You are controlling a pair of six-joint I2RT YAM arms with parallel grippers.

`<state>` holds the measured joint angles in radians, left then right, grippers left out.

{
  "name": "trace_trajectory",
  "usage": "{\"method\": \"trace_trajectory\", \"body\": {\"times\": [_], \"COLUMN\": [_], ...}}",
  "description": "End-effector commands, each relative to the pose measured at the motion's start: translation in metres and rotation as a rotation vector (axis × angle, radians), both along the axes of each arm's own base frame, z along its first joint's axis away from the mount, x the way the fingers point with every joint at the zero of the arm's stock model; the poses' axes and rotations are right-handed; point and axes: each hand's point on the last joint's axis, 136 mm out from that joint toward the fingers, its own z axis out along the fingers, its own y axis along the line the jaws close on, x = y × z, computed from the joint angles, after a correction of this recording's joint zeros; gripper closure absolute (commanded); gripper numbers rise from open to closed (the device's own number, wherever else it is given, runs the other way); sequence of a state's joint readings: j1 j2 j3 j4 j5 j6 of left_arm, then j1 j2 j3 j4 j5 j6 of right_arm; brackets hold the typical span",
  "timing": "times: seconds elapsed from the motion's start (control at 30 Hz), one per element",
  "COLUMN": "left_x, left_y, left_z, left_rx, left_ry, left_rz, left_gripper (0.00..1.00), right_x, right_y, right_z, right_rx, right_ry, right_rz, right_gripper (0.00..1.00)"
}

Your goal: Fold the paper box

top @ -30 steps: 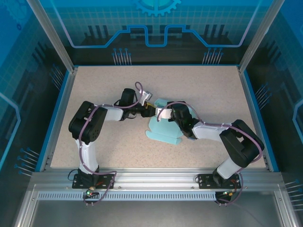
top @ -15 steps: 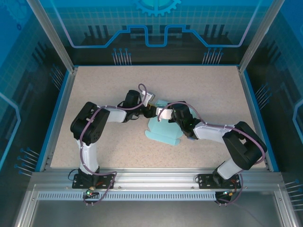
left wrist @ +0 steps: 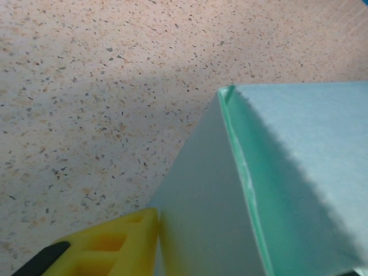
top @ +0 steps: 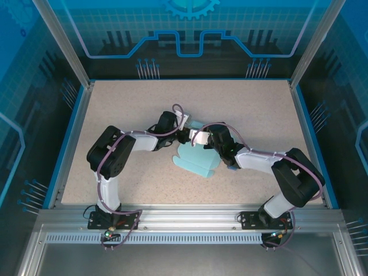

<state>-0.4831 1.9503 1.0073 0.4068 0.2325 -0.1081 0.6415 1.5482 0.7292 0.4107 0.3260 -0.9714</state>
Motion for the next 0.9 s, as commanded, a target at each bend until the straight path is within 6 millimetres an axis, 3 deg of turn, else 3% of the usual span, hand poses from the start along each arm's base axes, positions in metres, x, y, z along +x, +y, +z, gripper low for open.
{"method": "trace_trajectory", "body": {"times": [0.0, 0.17, 0.37, 0.73, 0.87], "left_x": [0.026, 0.032, 0.021, -0.009, -0.011], "left_y": [0.027, 0.03, 0.025, 0.031, 0.031], "left_z": [0.008, 0.013, 0.022, 0.022, 0.022], "left_rx": [0.052, 0.009, 0.056, 0.175, 0.185], "left_ry": [-0.031, -0.026, -0.052, -0.026, -0.021], "left_rz": [0.191, 0.275, 0.171, 0.043, 0.029], "left_gripper": [0.73, 0.86, 0.99, 1.0, 1.0], "right_x": [-0.012, -0.013, -0.006, -0.003, -0.001], "right_y": [0.014, 0.015, 0.004, -0.014, -0.017], "right_z": [0.008, 0.01, 0.011, 0.02, 0.017], "right_rx": [0.056, 0.098, 0.097, 0.1, 0.06], "right_ry": [0.043, 0.058, 0.068, 0.126, 0.12], "right_rz": [0.051, 0.042, -0.034, -0.117, -0.124], "right_gripper": [1.0, 1.0, 0.99, 0.74, 0.77]}}
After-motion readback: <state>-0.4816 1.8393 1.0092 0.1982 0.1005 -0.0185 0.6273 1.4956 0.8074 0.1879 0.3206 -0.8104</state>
